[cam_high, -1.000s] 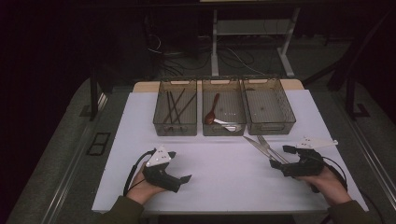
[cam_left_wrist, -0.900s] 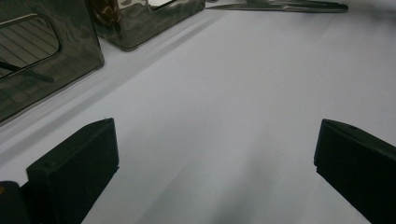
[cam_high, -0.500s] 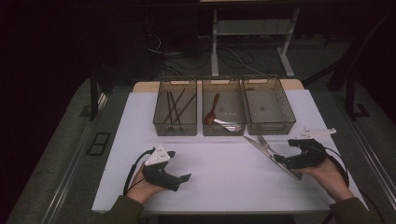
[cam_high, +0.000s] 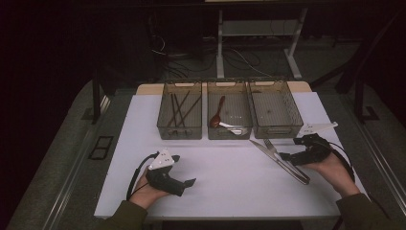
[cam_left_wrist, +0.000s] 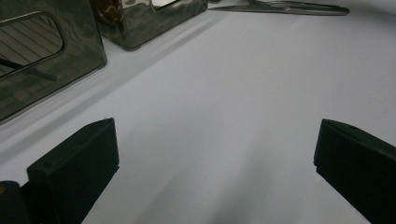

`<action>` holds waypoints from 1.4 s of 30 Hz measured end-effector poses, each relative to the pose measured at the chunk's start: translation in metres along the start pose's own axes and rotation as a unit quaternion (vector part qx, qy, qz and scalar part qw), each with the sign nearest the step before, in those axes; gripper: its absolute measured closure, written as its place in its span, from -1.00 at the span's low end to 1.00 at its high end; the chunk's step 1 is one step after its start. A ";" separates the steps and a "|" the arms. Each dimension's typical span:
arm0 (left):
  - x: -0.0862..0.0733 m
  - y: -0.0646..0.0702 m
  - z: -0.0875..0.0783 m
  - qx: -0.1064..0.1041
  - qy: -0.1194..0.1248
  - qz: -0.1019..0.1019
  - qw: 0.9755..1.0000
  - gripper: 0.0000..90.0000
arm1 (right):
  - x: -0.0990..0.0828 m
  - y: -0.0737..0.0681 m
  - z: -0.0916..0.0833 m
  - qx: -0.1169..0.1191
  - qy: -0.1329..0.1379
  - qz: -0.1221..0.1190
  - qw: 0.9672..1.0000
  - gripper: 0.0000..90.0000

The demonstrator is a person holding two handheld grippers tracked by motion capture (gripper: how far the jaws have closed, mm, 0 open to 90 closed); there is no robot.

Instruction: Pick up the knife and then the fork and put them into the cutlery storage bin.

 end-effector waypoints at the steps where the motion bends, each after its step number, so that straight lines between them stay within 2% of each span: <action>1: 0.000 0.000 0.000 0.000 0.001 0.000 1.000 -1.00 | 0.002 0.001 0.001 0.001 -0.001 0.001 1.000 -0.69; 6: 0.000 0.000 -0.001 0.002 0.002 -0.001 1.000 -1.00 | 0.008 0.003 0.006 0.005 -0.015 0.005 1.000 -0.68; 13: 0.000 0.000 -0.001 0.002 0.001 0.001 1.000 -1.00 | 0.018 0.006 0.014 -0.004 -0.070 -0.015 0.997 -0.65; 16: 0.000 0.000 -0.001 0.002 0.001 0.001 1.000 -1.00 | 0.021 0.007 0.017 -0.007 -0.091 -0.018 0.996 -0.51; 24: 0.000 0.000 -0.002 0.004 0.000 0.001 1.000 -1.00 | 0.025 0.007 0.024 -0.025 -0.156 -0.031 0.987 -0.26; 26: 0.000 0.000 -0.002 0.004 0.000 0.001 1.000 -1.00 | 0.025 0.007 0.026 -0.030 -0.168 -0.027 0.985 -0.16; 30: 0.000 0.000 -0.002 0.003 0.000 0.002 1.000 -1.00 | 0.025 0.008 0.030 -0.024 -0.193 -0.019 0.981 0.02; 35: 0.000 0.000 -0.002 0.003 -0.002 0.003 1.000 -1.00 | 0.024 0.006 0.033 -0.011 -0.212 -0.022 0.977 0.24; 42: -0.001 0.000 -0.001 0.002 -0.002 0.004 1.000 -1.00 | 0.019 0.003 0.037 -0.002 -0.242 -0.027 0.970 0.46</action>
Point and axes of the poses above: each handheld gripper's, and its own axes: z roughly forward along the jaws, x roughly out of its top, y roughly to its right, the point moved 3 cm from there along z, roughly forward along the jaws, and after that the axes turned 2 degrees about z, right-handed, at the moved point
